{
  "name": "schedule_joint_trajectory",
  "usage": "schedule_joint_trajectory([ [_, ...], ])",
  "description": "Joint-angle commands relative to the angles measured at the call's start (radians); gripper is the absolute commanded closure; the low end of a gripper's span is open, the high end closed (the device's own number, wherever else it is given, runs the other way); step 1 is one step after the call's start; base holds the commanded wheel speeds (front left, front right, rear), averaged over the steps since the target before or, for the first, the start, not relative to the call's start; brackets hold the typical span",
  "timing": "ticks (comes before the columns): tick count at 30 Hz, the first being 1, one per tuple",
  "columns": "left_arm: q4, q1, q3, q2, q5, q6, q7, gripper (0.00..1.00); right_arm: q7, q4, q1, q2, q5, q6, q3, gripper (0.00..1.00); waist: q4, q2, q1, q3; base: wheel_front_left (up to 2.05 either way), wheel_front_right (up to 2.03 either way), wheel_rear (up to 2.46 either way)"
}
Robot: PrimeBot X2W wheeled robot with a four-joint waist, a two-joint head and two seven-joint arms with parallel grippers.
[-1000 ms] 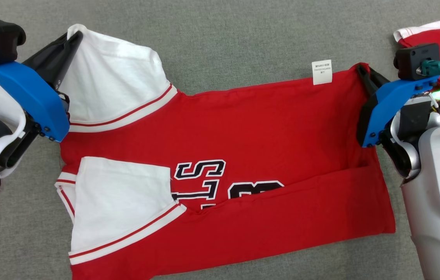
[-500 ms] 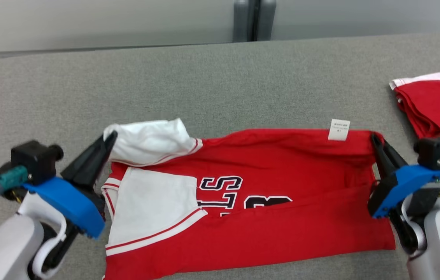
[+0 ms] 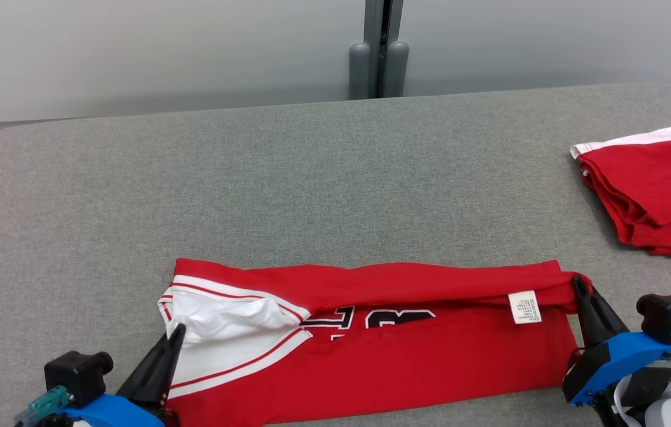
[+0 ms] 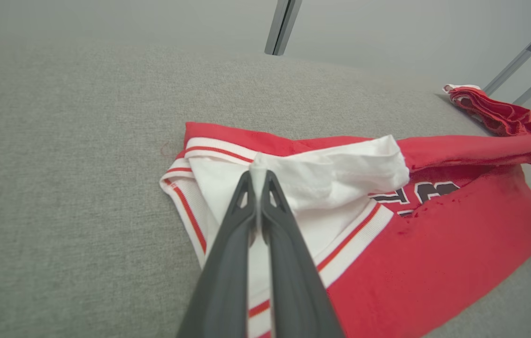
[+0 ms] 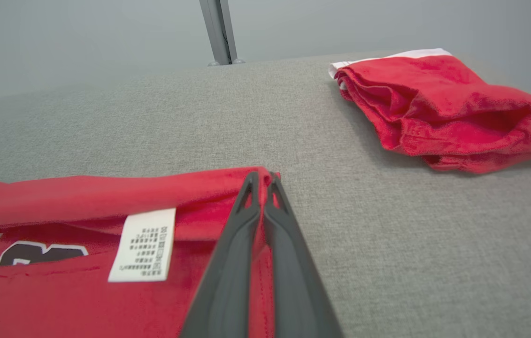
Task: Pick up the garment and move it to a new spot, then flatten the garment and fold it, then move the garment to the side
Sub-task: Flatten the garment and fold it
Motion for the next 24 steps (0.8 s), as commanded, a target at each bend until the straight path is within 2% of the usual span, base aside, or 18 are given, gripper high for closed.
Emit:
schedule_joint_trajectory([
  [1,0.012,0.017,0.006,-0.006,-0.003,-0.003,-0.013,1.0,-0.022,0.003,0.02,0.003,-0.005,0.0,-0.01,0.9,0.0,0.0,0.0001,-0.004,0.0,0.0,0.0],
  [2,0.021,0.025,0.01,-0.012,-0.003,-0.004,-0.021,1.0,-0.032,0.006,0.026,0.006,-0.009,0.0,-0.01,0.77,0.0,0.0,0.0001,-0.006,0.0,0.0,0.0],
  [3,0.028,0.034,0.017,-0.022,-0.006,-0.005,-0.03,1.0,-0.048,0.008,0.031,0.009,-0.015,0.0,-0.013,0.59,0.0,0.0,0.0001,-0.009,0.0,0.0,0.0],
  [4,0.028,0.034,0.017,-0.022,-0.006,-0.005,-0.03,1.0,-0.048,0.008,0.031,0.009,-0.015,0.0,-0.013,0.59,0.0,0.0,0.0001,-0.009,0.0,0.0,0.0],
  [5,0.038,0.057,0.033,-0.039,-0.011,-0.013,-0.043,0.75,-0.077,0.014,0.046,0.011,-0.029,0.0,-0.016,0.0,0.0,0.0,0.0001,-0.017,0.0,0.0,0.0],
  [6,0.038,0.057,0.033,-0.039,-0.011,-0.013,-0.043,0.75,-0.077,0.014,0.046,0.011,-0.029,0.0,-0.016,0.0,0.0,0.0,0.0001,-0.017,0.0,0.0,0.0],
  [7,0.041,0.07,0.046,-0.05,-0.013,-0.018,-0.049,0.22,-0.094,0.018,0.052,0.013,-0.031,0.0,-0.025,0.0,0.0,0.0,0.0001,-0.021,0.0,0.0,0.0],
  [8,0.041,0.082,0.06,-0.061,-0.013,-0.023,-0.051,0.0,-0.108,0.021,0.06,0.015,-0.03,0.0,-0.029,0.0,0.001,0.0,0.0001,-0.024,0.0,0.0,0.0],
  [11,0.023,0.117,0.136,-0.099,0.0,-0.033,-0.057,0.0,-0.14,0.03,0.085,0.021,-0.014,0.0,-0.049,0.0,0.006,0.0,0.0001,-0.032,0.0,0.0,0.0],
  [18,-0.071,0.214,0.381,-0.212,0.176,-0.014,-0.057,0.0,-0.182,0.036,0.114,0.026,-0.009,0.0,-0.117,0.0,0.016,0.0,0.0001,-0.038,0.0,0.0,0.0],
  [24,-0.087,0.205,0.437,-0.266,0.338,0.034,-0.057,0.0,-0.171,0.053,0.071,0.026,-0.025,0.0,-0.082,0.0,0.024,0.0,0.0001,-0.033,0.0,0.0,0.0],
])
